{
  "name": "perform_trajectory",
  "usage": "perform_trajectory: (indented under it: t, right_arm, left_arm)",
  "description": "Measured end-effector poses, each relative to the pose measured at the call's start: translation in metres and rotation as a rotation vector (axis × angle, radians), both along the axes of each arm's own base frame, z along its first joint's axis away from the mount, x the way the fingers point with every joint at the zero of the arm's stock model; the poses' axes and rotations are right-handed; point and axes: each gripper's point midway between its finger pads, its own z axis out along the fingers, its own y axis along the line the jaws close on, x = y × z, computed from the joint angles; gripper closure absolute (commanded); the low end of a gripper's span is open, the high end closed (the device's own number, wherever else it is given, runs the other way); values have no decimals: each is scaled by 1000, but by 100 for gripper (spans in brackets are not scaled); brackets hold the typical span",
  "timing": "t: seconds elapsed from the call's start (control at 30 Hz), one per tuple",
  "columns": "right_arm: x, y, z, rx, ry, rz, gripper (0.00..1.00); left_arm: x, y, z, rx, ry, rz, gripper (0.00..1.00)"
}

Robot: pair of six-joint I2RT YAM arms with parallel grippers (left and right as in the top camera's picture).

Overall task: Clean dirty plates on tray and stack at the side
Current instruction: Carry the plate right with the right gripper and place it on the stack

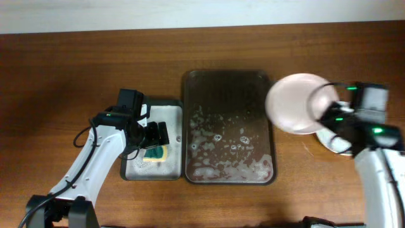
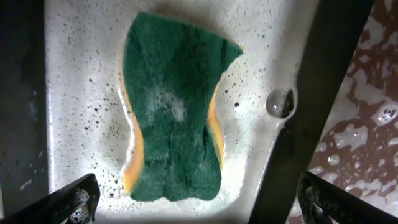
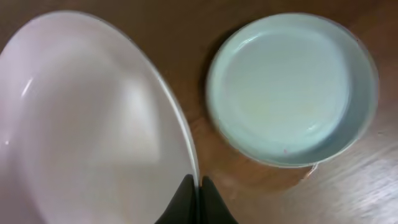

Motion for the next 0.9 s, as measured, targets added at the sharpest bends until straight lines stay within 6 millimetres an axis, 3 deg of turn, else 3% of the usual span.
perform_trajectory:
  t: [0.13,0.27,0.3,0.33,0.43,0.5,0.57,0.63,0.67,0.73,0.8,0.9]
  right_arm:
    - [-8,-80,-24,77,1,-225,96]
    - [-24,-124,-69,148,88,-356,96]
    - [-28,-129,-83,171,121,-377,85]
    - [-32,-132,-97,192,157,-391,51]
    - [-32,-134,-112,213,184,-393,32]
    - [-23,-127,-105,227,154,-347,29]
    - [-8,-113,-88,230,106,-272,30]
    - [11,-84,-53,204,32,-143,30]
    - [24,-55,-20,167,-45,-26,30]
    - [33,-7,27,111,-151,150,30]
    - [22,60,71,82,-248,362,30]
    - [-5,126,97,75,-310,582,30]
  left_arm:
    - [0,0,0,-1,0,0,0]
    - [0,0,0,-1,0,0,1]
    - [0,0,0,-1,0,0,0]
    - [0,0,0,-1,0,0,1]
    - [0,0,0,-1,0,0,1]
    - [0,0,0,-1,0,0,1]
    - [0,0,0,-1,0,0,1]
    - [0,0,0,-1,0,0,1]
    - [0,0,0,0,0,0,1]
    - [0,0,0,-1,-1,0,1]
    - [0,0,0,-1,1,0,1]
    - [0,0,0,-2,0,0,1]
